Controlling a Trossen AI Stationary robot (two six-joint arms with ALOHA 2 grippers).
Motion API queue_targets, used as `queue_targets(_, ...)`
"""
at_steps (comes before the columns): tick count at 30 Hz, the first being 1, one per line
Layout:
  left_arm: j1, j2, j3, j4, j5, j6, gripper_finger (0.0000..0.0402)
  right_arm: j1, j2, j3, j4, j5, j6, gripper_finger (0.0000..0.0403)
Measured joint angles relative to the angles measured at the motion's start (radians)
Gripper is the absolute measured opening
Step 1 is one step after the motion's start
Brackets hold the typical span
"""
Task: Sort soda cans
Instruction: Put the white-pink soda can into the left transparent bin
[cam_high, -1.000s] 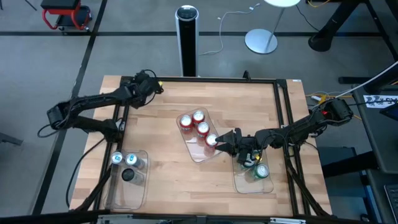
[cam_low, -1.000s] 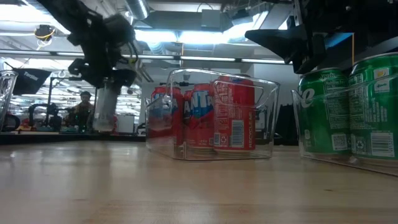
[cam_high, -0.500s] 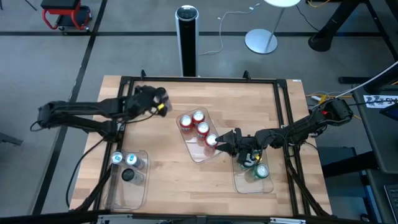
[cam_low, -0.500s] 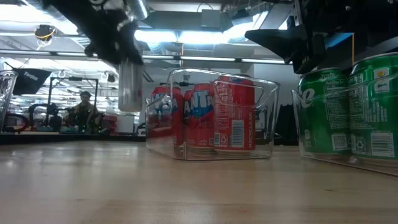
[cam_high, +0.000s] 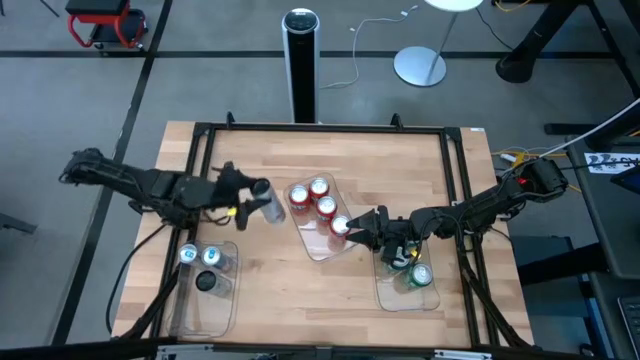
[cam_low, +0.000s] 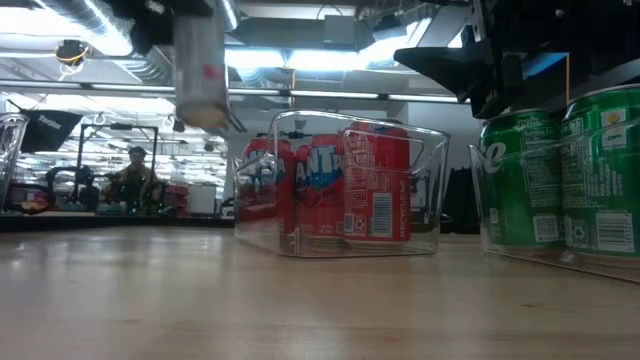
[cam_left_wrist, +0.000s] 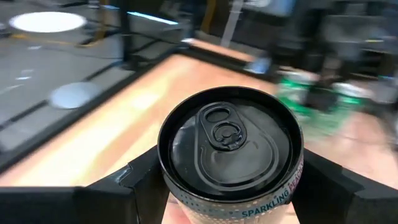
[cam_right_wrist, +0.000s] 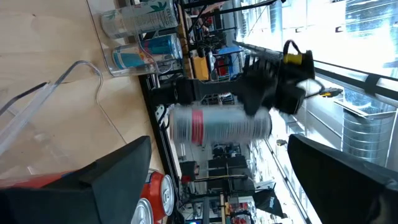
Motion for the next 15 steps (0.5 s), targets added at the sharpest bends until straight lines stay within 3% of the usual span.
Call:
queue_targets(6,-0.184,0.0,0.043,-0.008,0.015,-0.052,0.0252,0.0,0.0,0.0,0.0,0.0,-0.007,0.0376)
queue_targets(15,-0.409,0.018,0.134,-0.017,-0.094,-0.076,0.0252,0.0,0.0,0.0,0.0,0.0,0.005,0.0376)
